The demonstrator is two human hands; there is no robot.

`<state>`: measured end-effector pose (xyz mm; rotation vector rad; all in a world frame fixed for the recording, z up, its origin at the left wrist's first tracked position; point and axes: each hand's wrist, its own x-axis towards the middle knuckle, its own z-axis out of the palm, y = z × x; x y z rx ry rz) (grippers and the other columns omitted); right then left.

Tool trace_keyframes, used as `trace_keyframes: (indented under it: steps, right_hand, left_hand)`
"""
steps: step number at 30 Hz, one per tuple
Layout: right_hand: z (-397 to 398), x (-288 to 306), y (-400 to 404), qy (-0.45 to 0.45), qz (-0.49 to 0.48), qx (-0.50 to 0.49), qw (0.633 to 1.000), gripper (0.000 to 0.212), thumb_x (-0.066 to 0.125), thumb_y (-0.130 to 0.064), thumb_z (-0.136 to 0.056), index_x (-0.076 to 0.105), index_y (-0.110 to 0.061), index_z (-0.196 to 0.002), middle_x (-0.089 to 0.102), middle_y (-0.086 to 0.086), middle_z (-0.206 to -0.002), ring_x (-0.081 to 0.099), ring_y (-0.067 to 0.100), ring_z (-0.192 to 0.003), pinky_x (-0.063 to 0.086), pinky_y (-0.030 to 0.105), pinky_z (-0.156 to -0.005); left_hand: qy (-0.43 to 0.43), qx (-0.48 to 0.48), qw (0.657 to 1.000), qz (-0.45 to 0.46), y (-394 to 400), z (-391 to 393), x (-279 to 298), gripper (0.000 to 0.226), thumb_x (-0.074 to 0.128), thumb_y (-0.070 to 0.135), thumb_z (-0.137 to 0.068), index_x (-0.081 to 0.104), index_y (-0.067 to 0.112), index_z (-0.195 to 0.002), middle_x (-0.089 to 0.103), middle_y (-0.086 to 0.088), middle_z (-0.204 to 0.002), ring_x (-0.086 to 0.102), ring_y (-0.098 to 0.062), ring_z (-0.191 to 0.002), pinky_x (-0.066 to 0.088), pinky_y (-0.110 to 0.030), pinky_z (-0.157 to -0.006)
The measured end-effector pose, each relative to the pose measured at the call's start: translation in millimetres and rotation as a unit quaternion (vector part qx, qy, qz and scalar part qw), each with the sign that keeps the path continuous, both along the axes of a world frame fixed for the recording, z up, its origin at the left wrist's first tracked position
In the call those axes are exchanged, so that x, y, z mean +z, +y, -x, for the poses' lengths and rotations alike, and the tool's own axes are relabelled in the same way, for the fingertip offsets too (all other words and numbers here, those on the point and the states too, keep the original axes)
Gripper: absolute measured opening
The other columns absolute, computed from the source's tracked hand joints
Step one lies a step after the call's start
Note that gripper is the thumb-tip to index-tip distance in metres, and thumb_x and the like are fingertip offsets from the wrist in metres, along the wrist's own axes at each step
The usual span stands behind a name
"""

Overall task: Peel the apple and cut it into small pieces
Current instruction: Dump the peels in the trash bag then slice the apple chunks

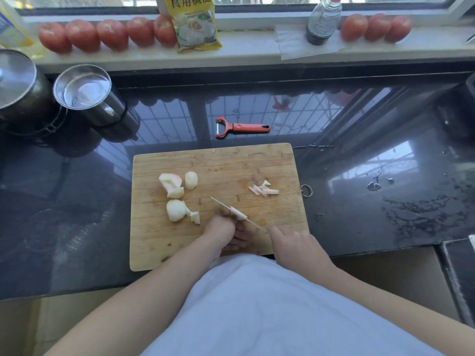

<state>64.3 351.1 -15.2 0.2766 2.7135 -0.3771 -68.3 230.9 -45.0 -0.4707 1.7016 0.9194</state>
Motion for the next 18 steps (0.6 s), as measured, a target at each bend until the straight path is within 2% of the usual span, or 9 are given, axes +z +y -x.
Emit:
trace_keyframes:
  steps: [1, 2, 4, 6, 7, 10, 13, 15, 18]
  right_hand:
    - [-1.1, -4.1, 0.5, 0.001, 0.0, 0.0, 1.0, 0.048, 0.015, -0.041, -0.077, 0.049, -0.015, -0.099, 0.062, 0.005, -0.095, 0.06, 0.039, -0.075, 0.037, 0.036, -0.057]
    - [-2.1, -6.6, 0.5, -0.005, -0.002, -0.002, 1.0, 0.036, 0.026, -0.036, -0.079, 0.049, -0.015, -0.097, 0.061, 0.004, -0.092, 0.06, 0.038, -0.071, 0.039, 0.036, -0.055]
    - [-1.7, -6.8, 0.9, -0.005, -0.019, 0.003, 1.0, 0.016, 0.049, -0.024, -0.074, 0.047, -0.016, -0.087, 0.059, 0.001, -0.076, 0.056, 0.034, -0.053, 0.042, 0.034, -0.044]
    - [-2.6, -5.2, -0.6, -0.015, -0.034, 0.019, 0.999, 0.03, 0.07, -0.013, -0.059, 0.047, -0.016, -0.078, 0.052, -0.003, -0.061, 0.047, 0.029, -0.038, 0.035, 0.029, -0.033]
    - [-2.8, -5.5, -0.1, -0.014, -0.038, 0.02, 0.999, 0.033, 0.073, -0.011, -0.057, 0.049, -0.016, -0.079, 0.052, -0.004, -0.061, 0.048, 0.028, -0.038, 0.032, 0.028, -0.034]
    - [-3.9, -4.2, 2.7, 0.019, -0.045, 0.02, 0.999, 0.025, 0.069, -0.014, -0.07, 0.055, -0.016, -0.09, 0.058, -0.003, -0.073, 0.056, 0.027, -0.052, 0.03, 0.029, -0.045]
    - [-7.3, -2.3, 2.1, -0.005, -0.06, 0.023, 0.998, 0.041, 0.081, -0.012, -0.046, 0.054, -0.02, -0.074, 0.049, -0.009, -0.057, 0.044, 0.019, -0.036, 0.018, 0.024, -0.04]
    - [-8.9, -4.7, 3.3, 0.005, -0.061, 0.034, 0.998, 0.044, 0.082, -0.012, -0.042, 0.051, -0.02, -0.071, 0.047, -0.008, -0.054, 0.037, 0.018, -0.033, 0.011, 0.024, -0.04]
    - [-7.9, -2.9, 5.9, 0.005, -0.047, 0.015, 0.999, 0.044, 0.081, -0.011, -0.042, 0.048, -0.02, -0.069, 0.046, -0.006, -0.05, 0.027, 0.02, -0.034, -0.005, 0.019, -0.045]
  left_hand:
    - [0.0, -0.005, 1.0, 0.006, 1.6, 0.4, 1.5, 0.032, 0.047, 0.028, -0.106, 0.064, 0.007, -0.089, 0.072, -0.01, -0.059, 0.068, -0.023, -0.048, 0.055, -0.027, -0.055]
    - [-0.001, -0.008, 1.0, 0.005, 3.4, 0.0, 1.8, 0.032, 0.049, 0.028, -0.105, 0.066, 0.005, -0.09, 0.075, -0.015, -0.07, 0.071, -0.028, -0.057, 0.058, -0.033, -0.061]
    - [0.006, -0.026, 1.0, 0.006, 6.2, -1.6, 3.9, 0.035, 0.051, 0.029, -0.103, 0.07, 0.001, -0.094, 0.076, -0.024, -0.091, 0.075, -0.041, -0.081, 0.061, -0.046, -0.082]
    - [0.014, -0.037, 0.999, 0.003, 7.8, -2.6, 4.8, 0.037, 0.049, 0.03, -0.103, 0.071, 0.002, -0.093, 0.076, -0.025, -0.093, 0.074, -0.043, -0.085, 0.06, -0.048, -0.087]
    - [0.013, -0.04, 0.999, 0.004, 7.9, -2.5, 4.5, 0.037, 0.049, 0.03, -0.103, 0.072, 0.002, -0.092, 0.076, -0.024, -0.092, 0.073, -0.04, -0.081, 0.06, -0.044, -0.082]
    - [0.017, -0.032, 0.999, 0.01, 8.1, -1.1, 0.1, 0.039, 0.046, 0.028, -0.102, 0.072, -0.001, -0.102, 0.077, -0.023, -0.091, 0.07, -0.033, -0.071, 0.055, -0.031, -0.064]
    - [0.024, -0.025, 0.999, 0.019, 9.7, -0.9, 1.7, 0.041, 0.041, 0.026, -0.101, 0.071, -0.003, -0.104, 0.077, -0.023, -0.09, 0.072, -0.036, -0.073, 0.058, -0.035, -0.068]
    - [0.028, -0.022, 0.999, 0.022, 10.2, -1.4, 2.9, 0.042, 0.038, 0.023, -0.102, 0.07, -0.004, -0.104, 0.076, -0.024, -0.09, 0.074, -0.04, -0.079, 0.06, -0.039, -0.073]
    - [0.028, -0.033, 0.999, 0.026, 10.3, -0.5, 3.9, 0.038, 0.037, 0.018, -0.103, 0.068, -0.001, -0.094, 0.075, -0.023, -0.085, 0.071, -0.036, -0.071, 0.056, -0.035, -0.065]
